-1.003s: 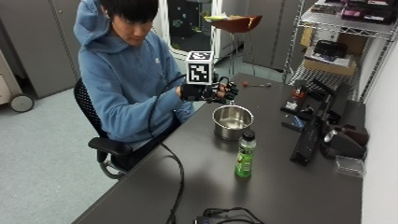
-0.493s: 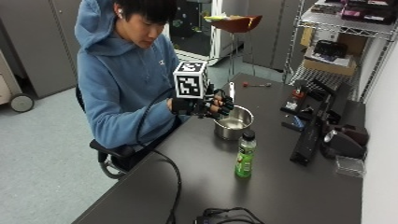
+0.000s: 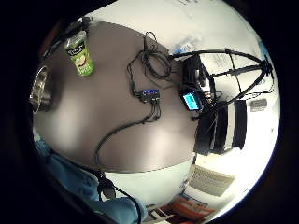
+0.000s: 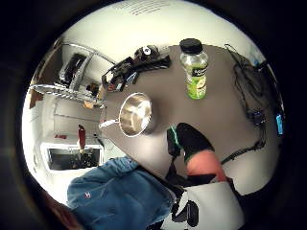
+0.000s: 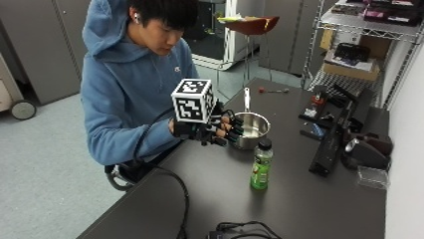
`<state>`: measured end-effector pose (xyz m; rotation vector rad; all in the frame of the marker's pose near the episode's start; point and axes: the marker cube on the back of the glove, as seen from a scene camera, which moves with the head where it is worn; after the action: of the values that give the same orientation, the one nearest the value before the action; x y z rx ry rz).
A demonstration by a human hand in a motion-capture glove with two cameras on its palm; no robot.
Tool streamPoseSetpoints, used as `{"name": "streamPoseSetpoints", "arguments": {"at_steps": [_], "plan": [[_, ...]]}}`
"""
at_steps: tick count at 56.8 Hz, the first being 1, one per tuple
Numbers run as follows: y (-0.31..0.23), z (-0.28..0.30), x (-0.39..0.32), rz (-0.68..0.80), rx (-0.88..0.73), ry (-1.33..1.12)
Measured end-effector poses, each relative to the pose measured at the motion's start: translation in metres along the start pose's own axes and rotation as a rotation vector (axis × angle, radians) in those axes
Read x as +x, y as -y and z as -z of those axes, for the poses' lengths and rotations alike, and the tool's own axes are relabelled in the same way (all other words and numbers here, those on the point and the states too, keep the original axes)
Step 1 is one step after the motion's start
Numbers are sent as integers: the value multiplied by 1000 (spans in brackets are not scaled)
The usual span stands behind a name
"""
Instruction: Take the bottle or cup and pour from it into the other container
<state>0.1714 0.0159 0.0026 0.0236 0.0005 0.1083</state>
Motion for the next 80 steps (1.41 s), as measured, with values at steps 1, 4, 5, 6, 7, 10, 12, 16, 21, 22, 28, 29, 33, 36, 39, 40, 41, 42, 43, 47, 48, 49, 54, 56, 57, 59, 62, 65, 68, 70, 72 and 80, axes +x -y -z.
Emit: {"name": "streamPoseSetpoints", "arguments": {"at_steps": [1,4,5,6,7,10,12,16,21,22,28,29,33,36,39,40,41,42,43,47,48,49,54,56,57,59,62,65,68,70,72,80], "plan": [[1,0,2,1,7,11],[3,-2,8,10,30,51],[4,-3,10,15,40,67],[5,-4,12,20,52,84],[6,-5,13,26,66,102],[11,-9,19,48,110,161],[14,-11,24,64,136,194],[22,-15,36,89,190,271],[28,-26,46,112,255,354],[29,-29,46,116,266,368],[34,-45,49,128,337,442],[35,-47,50,128,344,452],[39,-54,54,125,365,492],[43,-59,55,125,370,536],[47,-64,56,131,368,584],[49,-66,56,134,363,601],[50,-69,56,138,355,620],[51,-71,56,142,346,639],[53,-73,55,145,338,660],[59,-80,54,150,320,742],[61,-81,53,149,319,762],[63,-84,53,148,318,781],[72,-95,49,145,313,840],[75,-99,48,143,310,853],[77,-102,47,141,308,861],[81,-106,45,138,301,877],[86,-113,42,132,290,904],[90,-116,40,126,290,926],[94,-120,38,119,289,945],[97,-122,36,115,285,957],[100,-125,34,112,281,968],[109,-134,24,109,265,1007]]}}
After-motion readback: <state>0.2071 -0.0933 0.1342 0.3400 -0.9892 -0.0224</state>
